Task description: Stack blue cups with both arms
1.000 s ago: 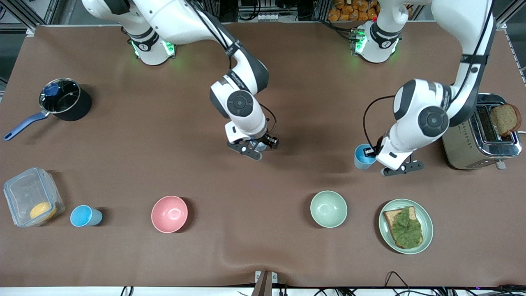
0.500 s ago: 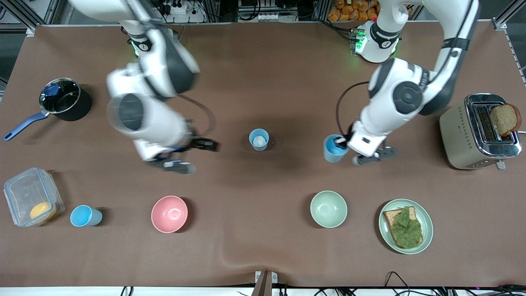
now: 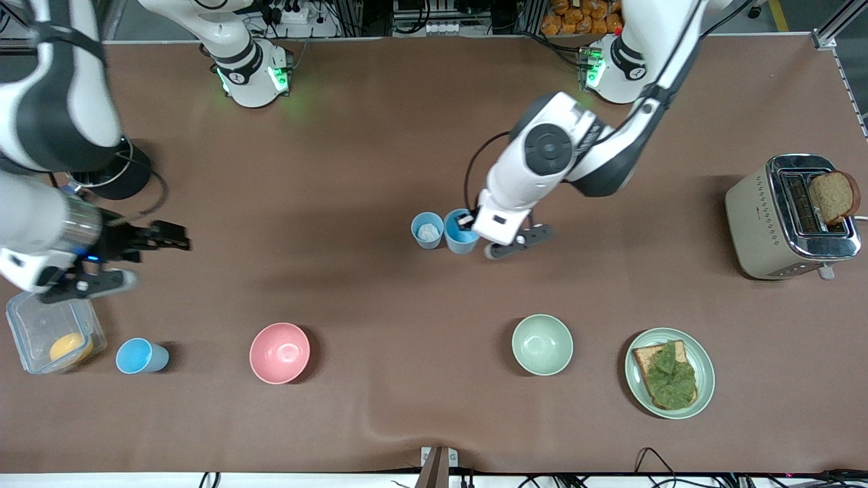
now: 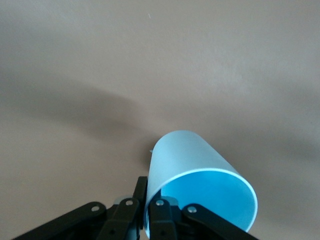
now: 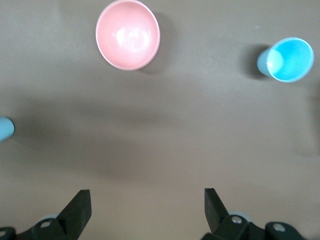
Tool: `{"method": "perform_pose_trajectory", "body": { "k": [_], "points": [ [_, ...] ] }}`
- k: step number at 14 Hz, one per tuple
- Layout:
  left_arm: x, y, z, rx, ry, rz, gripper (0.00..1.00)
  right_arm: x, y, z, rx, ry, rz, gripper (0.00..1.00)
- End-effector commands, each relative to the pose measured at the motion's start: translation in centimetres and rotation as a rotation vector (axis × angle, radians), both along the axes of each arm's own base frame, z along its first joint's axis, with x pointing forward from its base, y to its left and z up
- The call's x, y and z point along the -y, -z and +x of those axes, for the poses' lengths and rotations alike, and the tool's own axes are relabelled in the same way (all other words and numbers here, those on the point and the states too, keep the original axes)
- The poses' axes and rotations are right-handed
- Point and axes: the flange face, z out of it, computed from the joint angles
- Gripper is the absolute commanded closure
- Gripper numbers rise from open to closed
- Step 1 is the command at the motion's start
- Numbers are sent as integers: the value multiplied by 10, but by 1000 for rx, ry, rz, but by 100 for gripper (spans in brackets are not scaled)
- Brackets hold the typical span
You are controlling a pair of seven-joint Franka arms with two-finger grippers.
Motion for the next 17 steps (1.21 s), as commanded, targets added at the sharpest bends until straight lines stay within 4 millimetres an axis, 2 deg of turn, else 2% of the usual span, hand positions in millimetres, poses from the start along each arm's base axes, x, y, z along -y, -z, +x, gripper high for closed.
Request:
{"method": "perform_pose_trajectory", "body": {
  "k": [1,5,8,11,12,14,17],
  "points": [
    [6,-5,3,-8,-33,4,100,-6,-46,-37,-7,-37,-29,0],
    [33,9,-20,-30,17,15,100,-4,-44,-59,-35,-51,-88,0],
    [53,22,-39,-37,68,35,100,-7,-38,-69,37,-54,-87,0],
    [63,40,-48,-56,97,48,100,-9,-21,-103,104,-55,-88,0],
    [67,44,-49,-57,104,51,100,-8,-20,-107,106,-51,-89,0],
    [67,54,-47,-62,107,58,100,-8,-34,-106,91,-15,-93,0],
    [67,55,-47,-60,113,60,100,-2,-48,-99,104,-10,-93,0]
  ]
}}
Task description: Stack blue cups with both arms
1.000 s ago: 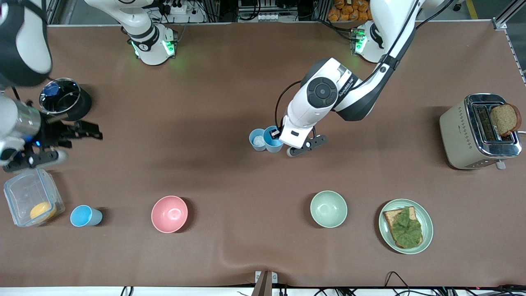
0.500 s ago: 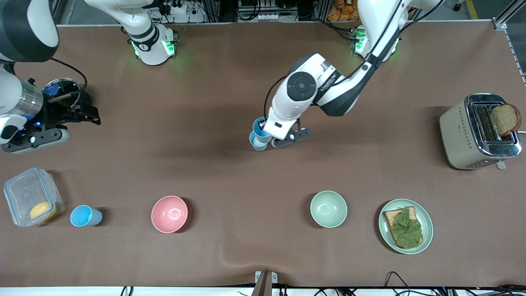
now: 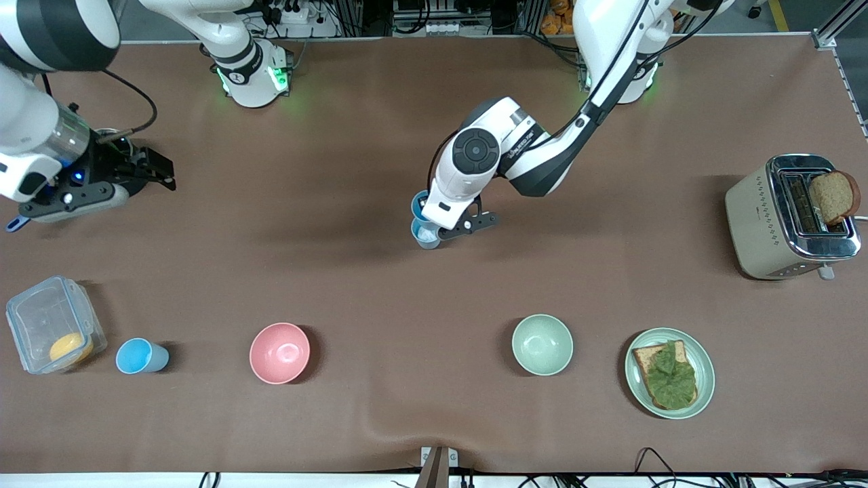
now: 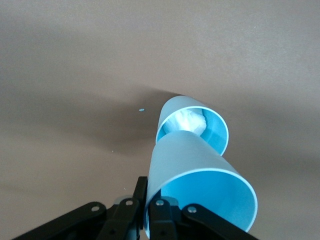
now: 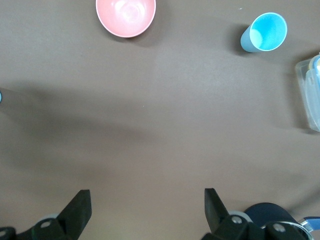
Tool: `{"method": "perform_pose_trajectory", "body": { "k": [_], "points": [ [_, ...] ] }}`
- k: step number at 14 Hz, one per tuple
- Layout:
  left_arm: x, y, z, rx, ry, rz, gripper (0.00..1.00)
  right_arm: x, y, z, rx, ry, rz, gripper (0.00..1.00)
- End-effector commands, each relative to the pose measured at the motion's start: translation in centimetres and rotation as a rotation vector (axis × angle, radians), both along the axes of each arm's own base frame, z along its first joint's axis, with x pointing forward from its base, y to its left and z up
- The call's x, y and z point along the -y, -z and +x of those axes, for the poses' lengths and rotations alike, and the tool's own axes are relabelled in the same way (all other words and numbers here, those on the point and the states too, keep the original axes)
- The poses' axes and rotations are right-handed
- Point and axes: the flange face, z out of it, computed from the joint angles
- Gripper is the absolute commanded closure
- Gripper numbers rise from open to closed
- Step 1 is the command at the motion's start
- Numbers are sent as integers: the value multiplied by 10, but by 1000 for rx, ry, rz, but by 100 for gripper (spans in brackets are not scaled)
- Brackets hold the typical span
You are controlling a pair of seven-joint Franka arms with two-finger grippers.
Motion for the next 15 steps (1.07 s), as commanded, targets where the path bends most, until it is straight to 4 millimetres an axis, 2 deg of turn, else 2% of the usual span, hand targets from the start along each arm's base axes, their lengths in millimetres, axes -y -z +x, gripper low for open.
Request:
{"method": "perform_pose_trajectory", "body": {
  "k": [1,3,6,7,8,9,11,13,14,15],
  "points": [
    [5,-5,4,16,6,11,100,7,-18,0,25,20,-19,0],
    [6,-10,8,26,3,-1,100,3,-26,5,47,9,-32,0],
    [17,-2,9,19,3,-9,100,2,-43,3,61,2,-87,0],
    [18,-4,10,25,3,-14,83,3,-46,0,37,3,-89,0],
    [17,-5,12,29,6,-15,30,4,-45,-3,15,7,-91,0],
    [17,-9,13,51,23,-10,0,6,-46,-4,13,12,-89,0],
    [16,-17,15,82,35,0,0,9,-44,-3,11,20,-77,0],
    [7,-33,24,110,25,-4,0,10,-44,-3,9,22,-77,0],
    [-4,-46,35,139,15,3,0,12,-44,-3,9,25,-77,0],
    [-28,-64,55,185,-10,17,0,12,-44,-3,7,25,-77,0]
  ]
}}
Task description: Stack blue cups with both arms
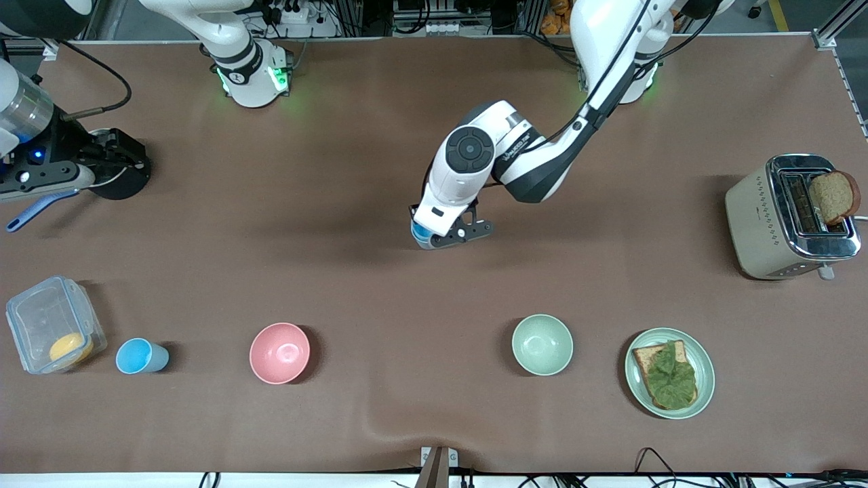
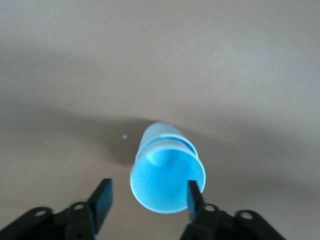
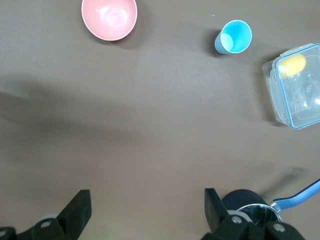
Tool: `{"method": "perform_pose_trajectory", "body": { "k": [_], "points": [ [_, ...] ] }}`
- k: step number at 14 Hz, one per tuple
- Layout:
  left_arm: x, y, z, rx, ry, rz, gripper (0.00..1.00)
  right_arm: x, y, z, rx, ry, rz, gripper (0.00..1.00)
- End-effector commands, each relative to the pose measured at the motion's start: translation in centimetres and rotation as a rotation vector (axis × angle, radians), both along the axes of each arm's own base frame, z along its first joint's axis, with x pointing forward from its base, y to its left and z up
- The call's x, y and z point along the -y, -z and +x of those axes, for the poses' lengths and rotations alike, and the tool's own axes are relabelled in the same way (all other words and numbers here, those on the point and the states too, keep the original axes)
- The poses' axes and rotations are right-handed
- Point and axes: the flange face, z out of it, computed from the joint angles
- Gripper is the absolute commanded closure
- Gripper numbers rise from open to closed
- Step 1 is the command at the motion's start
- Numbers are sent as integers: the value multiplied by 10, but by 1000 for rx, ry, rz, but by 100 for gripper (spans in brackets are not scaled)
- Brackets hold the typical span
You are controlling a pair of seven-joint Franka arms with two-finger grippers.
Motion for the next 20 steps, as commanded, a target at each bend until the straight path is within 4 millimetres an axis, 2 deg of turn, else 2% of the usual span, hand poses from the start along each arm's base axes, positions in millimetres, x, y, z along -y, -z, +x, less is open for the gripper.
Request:
{"method": "perform_pose_trajectory", "body": {
  "k": [1,2,6,9,11,13,15,16,18,20],
  "points": [
    [-54,-47,38,88,-25,55,0,4,-4,0,-4,16,-12,0],
    [-83,-59,53,97,-11,102,0,3,-3,-1,-7,14,-12,0],
    [-221,-136,105,100,11,167,0,0,-3,-1,-11,10,-12,0],
    [-317,-190,116,124,51,189,0,0,-3,-1,-11,10,-12,0],
    [-367,-213,114,118,58,202,0,0,-3,-1,-13,10,-12,0],
    [-403,-218,107,78,104,216,0,0,-3,-1,-13,10,-12,0],
    [-426,-237,85,35,170,211,0,0,-3,-1,-11,8,-12,0],
    [-425,-251,72,46,178,188,0,-1,-3,-2,-13,7,-12,0],
    [-429,-264,47,57,174,183,0,-3,-3,-1,-11,4,-12,0],
    [-435,-276,37,78,259,180,0,-1,-3,-1,-10,9,-6,0]
  ]
}}
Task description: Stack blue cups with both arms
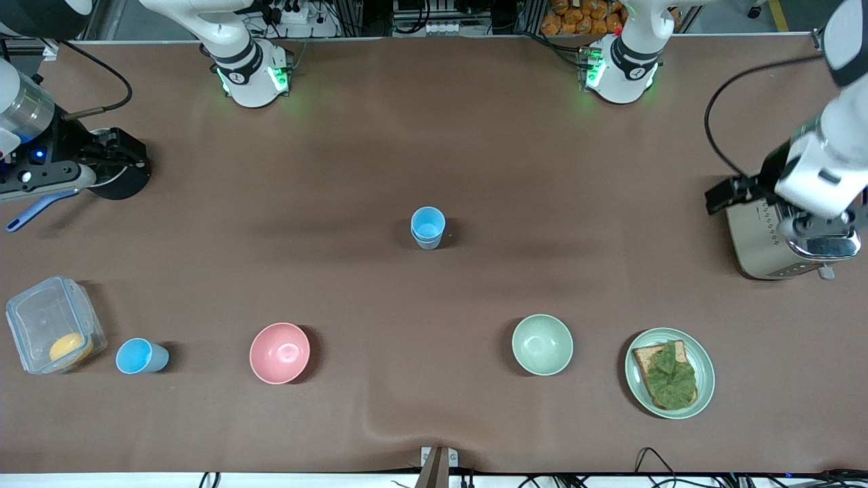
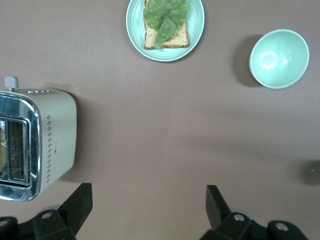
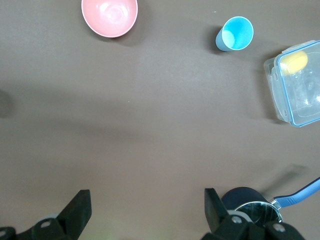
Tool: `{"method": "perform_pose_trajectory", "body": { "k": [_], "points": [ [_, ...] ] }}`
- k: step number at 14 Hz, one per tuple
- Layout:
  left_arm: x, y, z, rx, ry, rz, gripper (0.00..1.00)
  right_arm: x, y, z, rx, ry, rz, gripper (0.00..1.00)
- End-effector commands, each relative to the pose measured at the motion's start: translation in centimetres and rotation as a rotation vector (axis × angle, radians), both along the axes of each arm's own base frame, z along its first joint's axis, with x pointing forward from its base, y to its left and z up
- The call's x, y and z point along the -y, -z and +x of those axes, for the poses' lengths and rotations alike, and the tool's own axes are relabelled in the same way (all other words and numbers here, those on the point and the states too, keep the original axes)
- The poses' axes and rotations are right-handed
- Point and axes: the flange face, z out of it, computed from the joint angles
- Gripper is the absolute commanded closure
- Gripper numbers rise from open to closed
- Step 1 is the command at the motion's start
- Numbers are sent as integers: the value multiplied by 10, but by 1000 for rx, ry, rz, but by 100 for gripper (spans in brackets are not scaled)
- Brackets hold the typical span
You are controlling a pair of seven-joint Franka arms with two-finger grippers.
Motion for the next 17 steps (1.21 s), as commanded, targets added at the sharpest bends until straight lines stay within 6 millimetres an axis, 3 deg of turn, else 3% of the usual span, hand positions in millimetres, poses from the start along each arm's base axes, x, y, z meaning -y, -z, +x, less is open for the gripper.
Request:
{"method": "perform_pose_trajectory", "body": {
  "k": [1,7,17],
  "points": [
    [-8,-19,-27,18,103,-14,0,2,-4,0,0,16,4,0],
    [-11,-39,-27,65,170,-13,0,0,-4,0,-2,13,5,0],
    [-4,-41,-33,48,172,-46,0,-2,-5,-1,-2,10,7,0]
  ]
}}
